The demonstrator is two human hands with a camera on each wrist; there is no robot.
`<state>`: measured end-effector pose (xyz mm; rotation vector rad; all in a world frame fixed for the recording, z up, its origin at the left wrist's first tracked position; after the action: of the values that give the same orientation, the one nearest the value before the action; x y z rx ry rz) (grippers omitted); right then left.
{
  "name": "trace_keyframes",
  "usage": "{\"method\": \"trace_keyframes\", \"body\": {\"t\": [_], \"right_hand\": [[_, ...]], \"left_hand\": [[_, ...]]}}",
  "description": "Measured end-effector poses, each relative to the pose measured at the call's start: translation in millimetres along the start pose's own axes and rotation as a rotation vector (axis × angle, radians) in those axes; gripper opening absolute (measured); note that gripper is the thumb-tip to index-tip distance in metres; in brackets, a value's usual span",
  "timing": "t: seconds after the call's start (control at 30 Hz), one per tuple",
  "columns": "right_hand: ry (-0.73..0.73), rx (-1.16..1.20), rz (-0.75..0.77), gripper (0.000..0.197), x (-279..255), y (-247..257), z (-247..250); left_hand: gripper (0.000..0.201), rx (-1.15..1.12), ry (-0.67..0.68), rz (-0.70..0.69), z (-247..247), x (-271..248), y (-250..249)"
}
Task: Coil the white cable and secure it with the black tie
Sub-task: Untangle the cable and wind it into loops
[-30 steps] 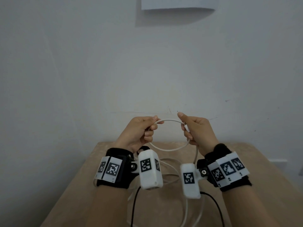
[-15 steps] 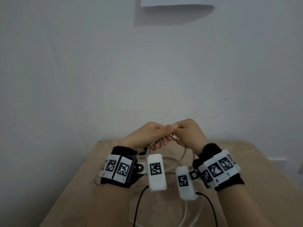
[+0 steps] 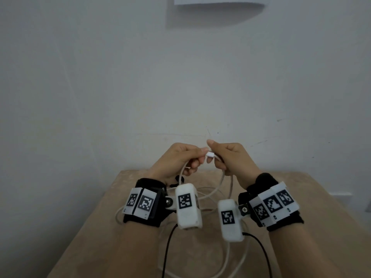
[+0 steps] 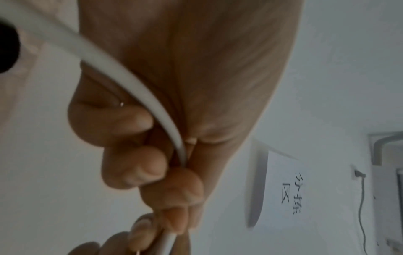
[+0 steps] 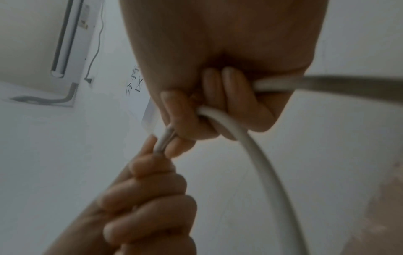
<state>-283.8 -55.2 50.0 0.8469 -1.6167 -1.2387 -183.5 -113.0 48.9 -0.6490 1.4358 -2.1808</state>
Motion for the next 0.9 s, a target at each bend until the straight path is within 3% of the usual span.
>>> {"method": "trace_keyframes", "body": {"t": [0.17,0.3,0.67,0.9], "right_hand": [[0.079,0.077,-0.027,0.037,-1,0,2],[0.093,0.108,0.02,0.024,-2,5,7],[0.122,0.069,0.022,0.021,-2,6,10],[0.182,-0.116,-0.015,0.02,-4,1,3]], "left_hand": [[0.033,-0.198,-0.142,-0.004,22,-2,6],[0.028,-0.324,-0.173,-0.014,31,-3,6],[0.032,-0.184,-0.038,0.061,26,-13,12],[0.031,-0.089,0.103,0.104,12,-13,12]]}}
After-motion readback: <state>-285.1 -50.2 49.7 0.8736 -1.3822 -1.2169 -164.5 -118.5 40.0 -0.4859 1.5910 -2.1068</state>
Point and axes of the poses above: each hand's wrist, its own x-axis towards the middle knuckle, its own z-axis out of the back of the hand, y = z × x, the point moved 9 cm from there along x, towards the middle knuckle, and after that the axes turned 13 degrees about x, right-handed, at the moved point
